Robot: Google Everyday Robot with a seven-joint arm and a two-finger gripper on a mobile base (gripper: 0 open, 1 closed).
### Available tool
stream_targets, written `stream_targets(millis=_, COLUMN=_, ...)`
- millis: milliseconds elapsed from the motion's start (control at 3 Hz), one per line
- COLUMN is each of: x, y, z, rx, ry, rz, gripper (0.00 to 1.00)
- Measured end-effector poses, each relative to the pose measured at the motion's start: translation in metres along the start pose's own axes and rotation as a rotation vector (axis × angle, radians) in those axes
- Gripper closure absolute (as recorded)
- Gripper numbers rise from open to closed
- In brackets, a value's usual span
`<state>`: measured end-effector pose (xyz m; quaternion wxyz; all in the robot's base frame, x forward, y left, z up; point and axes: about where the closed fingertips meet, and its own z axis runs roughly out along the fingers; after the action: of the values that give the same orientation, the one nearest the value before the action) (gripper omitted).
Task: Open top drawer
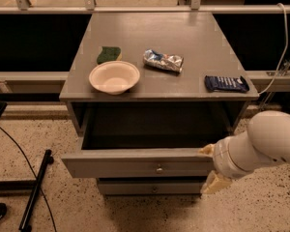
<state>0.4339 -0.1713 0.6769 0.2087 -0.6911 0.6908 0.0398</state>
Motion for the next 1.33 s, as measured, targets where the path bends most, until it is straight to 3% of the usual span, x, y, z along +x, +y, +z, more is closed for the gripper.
stream_targets(millis=667, x=0.007, y=0.027, z=-0.051, rx=0.032, ry=-0.022, rz=0.014, gripper=0.23)
stream_targets(millis=1000, x=0.005, y=0.013, z=-0.058, rx=0.063, ry=-0.024, rz=0.010, gripper=0.27)
stream_targets(millis=1333, x=-0.006, y=-0.021, z=-0.053, rx=0.090, ry=-0.021, rz=-0.018, gripper=0.33)
